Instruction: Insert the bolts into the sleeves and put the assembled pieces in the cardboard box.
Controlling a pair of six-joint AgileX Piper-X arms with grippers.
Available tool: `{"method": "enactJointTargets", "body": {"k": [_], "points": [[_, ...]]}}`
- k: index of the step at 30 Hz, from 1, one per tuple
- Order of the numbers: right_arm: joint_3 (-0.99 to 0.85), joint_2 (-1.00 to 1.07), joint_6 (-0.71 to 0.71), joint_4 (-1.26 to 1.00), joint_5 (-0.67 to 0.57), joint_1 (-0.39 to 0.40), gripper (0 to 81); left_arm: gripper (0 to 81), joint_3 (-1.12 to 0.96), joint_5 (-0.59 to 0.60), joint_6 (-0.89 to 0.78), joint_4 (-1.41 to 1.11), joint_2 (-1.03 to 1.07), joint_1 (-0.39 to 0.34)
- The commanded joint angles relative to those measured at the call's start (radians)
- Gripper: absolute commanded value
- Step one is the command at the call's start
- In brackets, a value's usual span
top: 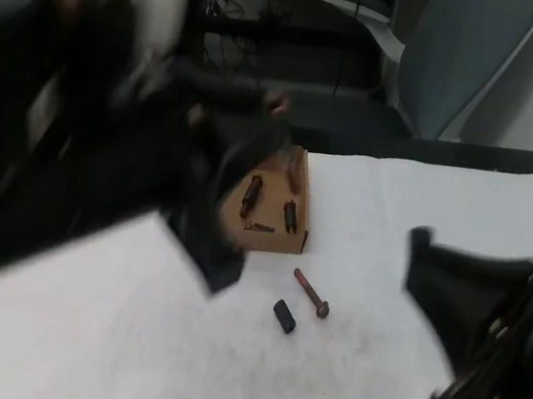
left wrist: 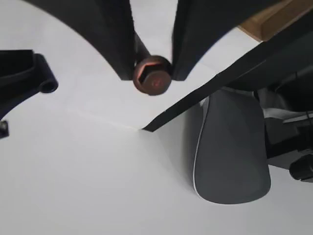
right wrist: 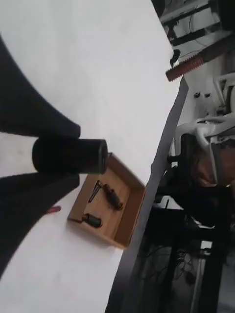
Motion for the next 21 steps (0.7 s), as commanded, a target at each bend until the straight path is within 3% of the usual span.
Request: {"method": "enactJointTargets", "body": {"k": [1, 11, 17, 21], "points": [[0.097, 0.017, -0.031, -0.224, 0.043, 0.049, 0.6, 1.7, 0.107, 0.002, -0.076, -0.137, -0.048, -0.002], [0.187, 0.302, -0.053, -0.539, 0.016, 0.067, 0.6, 1.7, 0.266, -0.028, -0.207, -0.41, 0.006, -0.002], [0.185, 0.519, -0.064, -0.793, -0.025, 0.067, 0.6, 1.7, 0.269, 0.059, -0.189, -0.458, 0.059, -0.002], [0.182, 0.578, -0.071, -0.828, -0.097, 0.067, 0.6, 1.7, 0.265, 0.066, -0.112, -0.411, 0.07, 0.0]]}}
